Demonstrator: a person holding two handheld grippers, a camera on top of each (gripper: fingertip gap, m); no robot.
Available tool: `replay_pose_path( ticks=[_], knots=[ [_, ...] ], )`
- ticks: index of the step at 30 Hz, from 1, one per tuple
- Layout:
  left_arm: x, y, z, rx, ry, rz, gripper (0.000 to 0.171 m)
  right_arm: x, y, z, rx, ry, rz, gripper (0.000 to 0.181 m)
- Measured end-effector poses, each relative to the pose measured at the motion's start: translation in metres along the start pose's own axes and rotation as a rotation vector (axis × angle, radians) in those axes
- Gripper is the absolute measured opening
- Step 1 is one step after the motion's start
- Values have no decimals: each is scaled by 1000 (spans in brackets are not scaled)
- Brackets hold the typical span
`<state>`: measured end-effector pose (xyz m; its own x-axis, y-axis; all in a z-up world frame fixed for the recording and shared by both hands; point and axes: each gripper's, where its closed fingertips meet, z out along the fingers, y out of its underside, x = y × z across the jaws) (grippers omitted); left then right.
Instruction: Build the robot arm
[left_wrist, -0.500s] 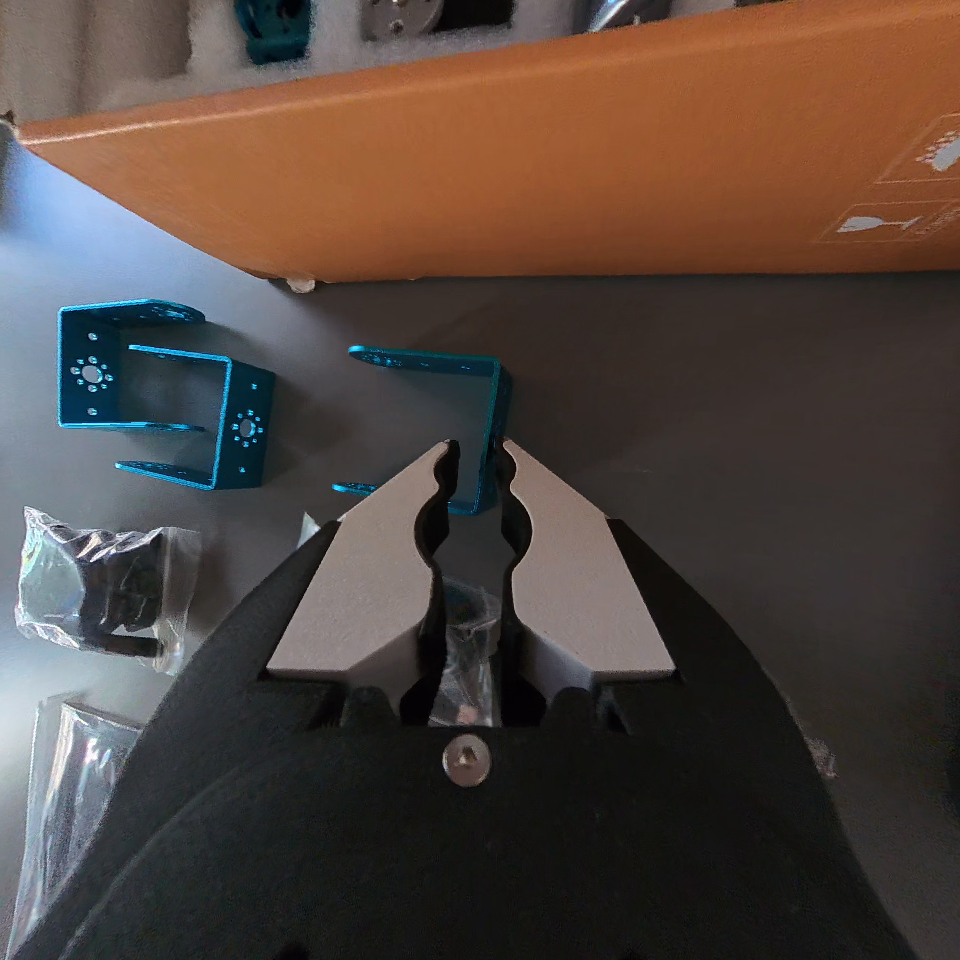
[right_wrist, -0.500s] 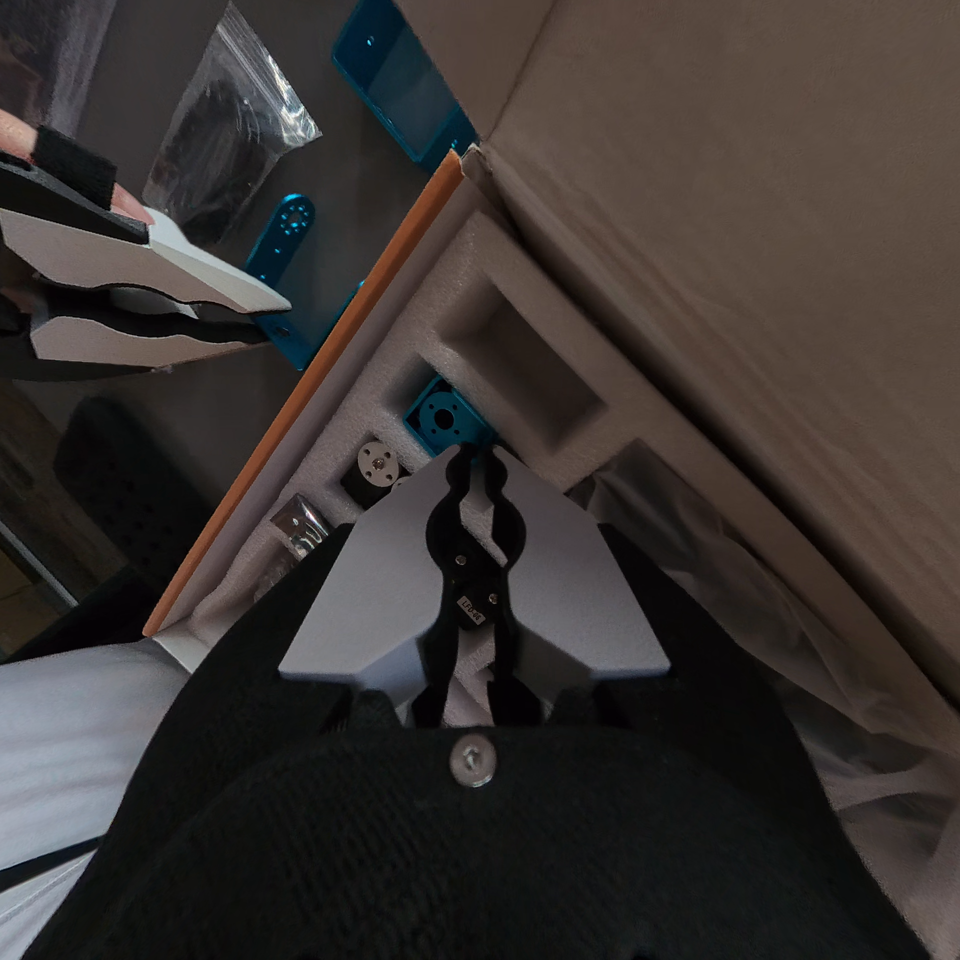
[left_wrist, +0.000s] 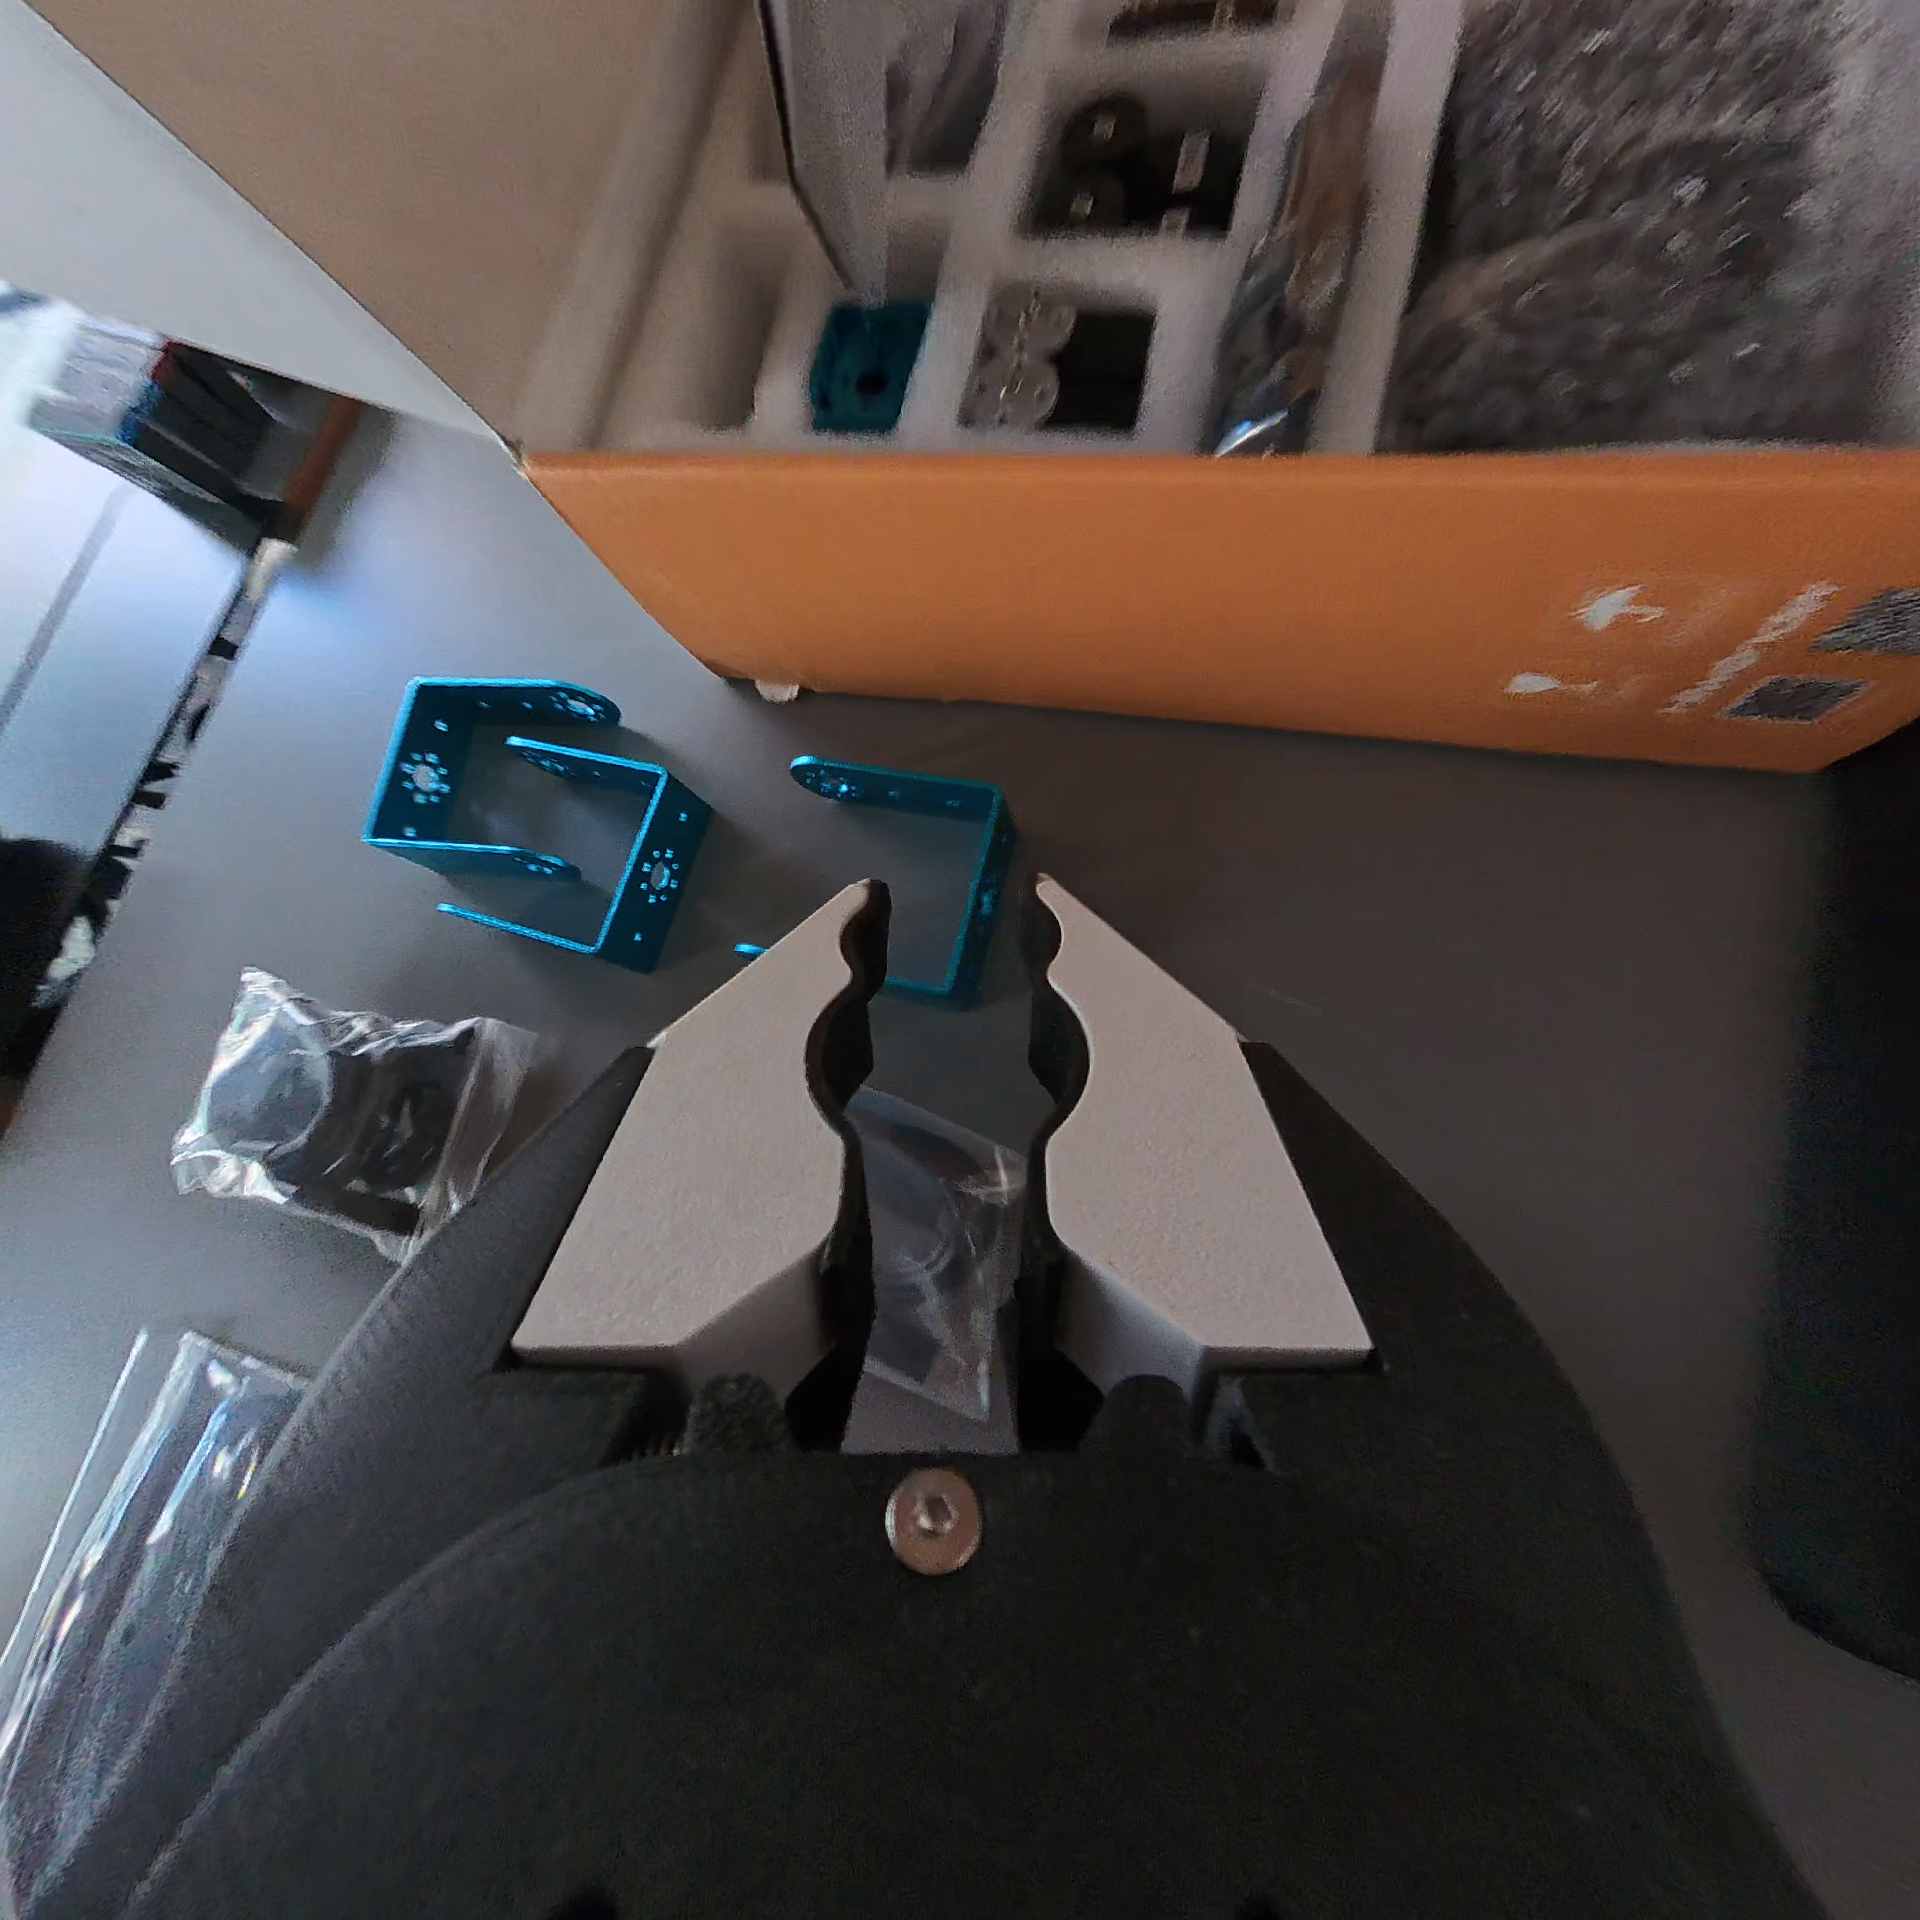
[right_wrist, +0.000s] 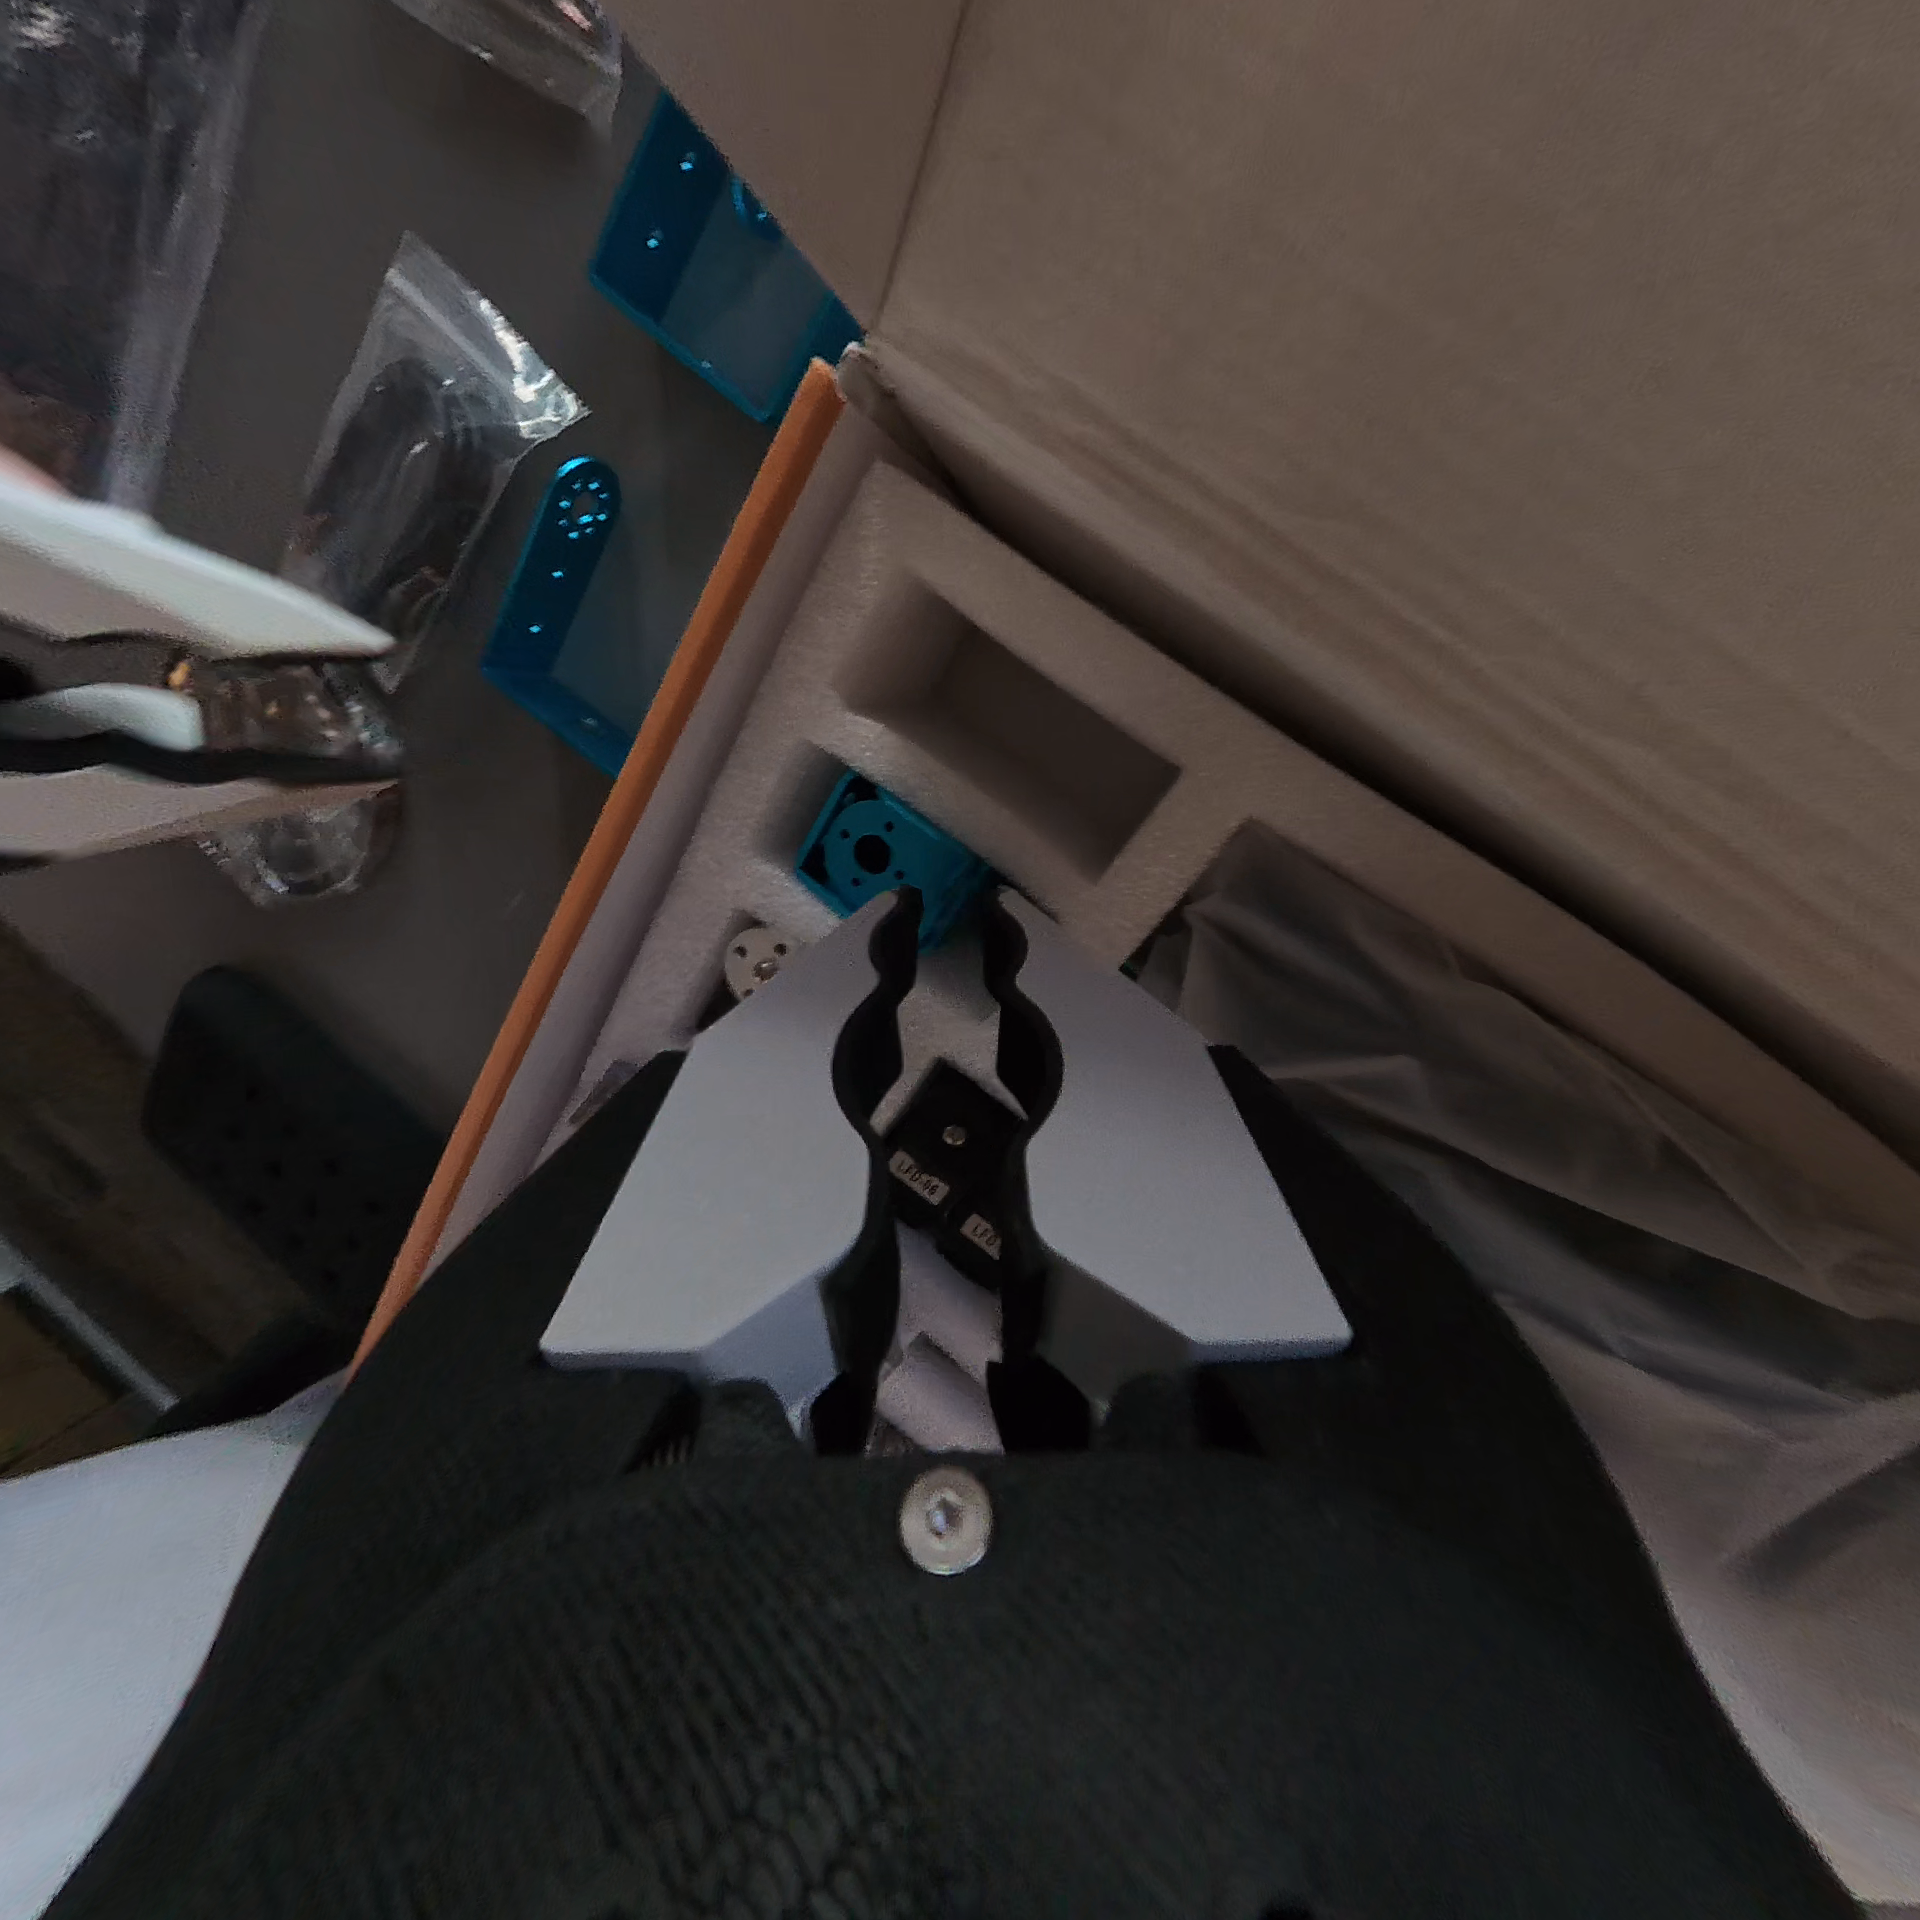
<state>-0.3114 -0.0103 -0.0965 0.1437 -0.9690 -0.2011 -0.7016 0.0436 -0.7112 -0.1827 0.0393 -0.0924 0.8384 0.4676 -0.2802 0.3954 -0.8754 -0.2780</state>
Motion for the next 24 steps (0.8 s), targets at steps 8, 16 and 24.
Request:
replay_pose_path(
  ticks=[8,16,24],
  knots=[
    [47,-20,-68,101,-120,36,23,-1,2,7,-11,38,93,9],
    [92,-36,-102,165,-180,98,21,5,3,6,47,71,179,3],
    [87,-38,-112,245,-162,9,21,5,2,-5,78,141,195,2]
  ],
)
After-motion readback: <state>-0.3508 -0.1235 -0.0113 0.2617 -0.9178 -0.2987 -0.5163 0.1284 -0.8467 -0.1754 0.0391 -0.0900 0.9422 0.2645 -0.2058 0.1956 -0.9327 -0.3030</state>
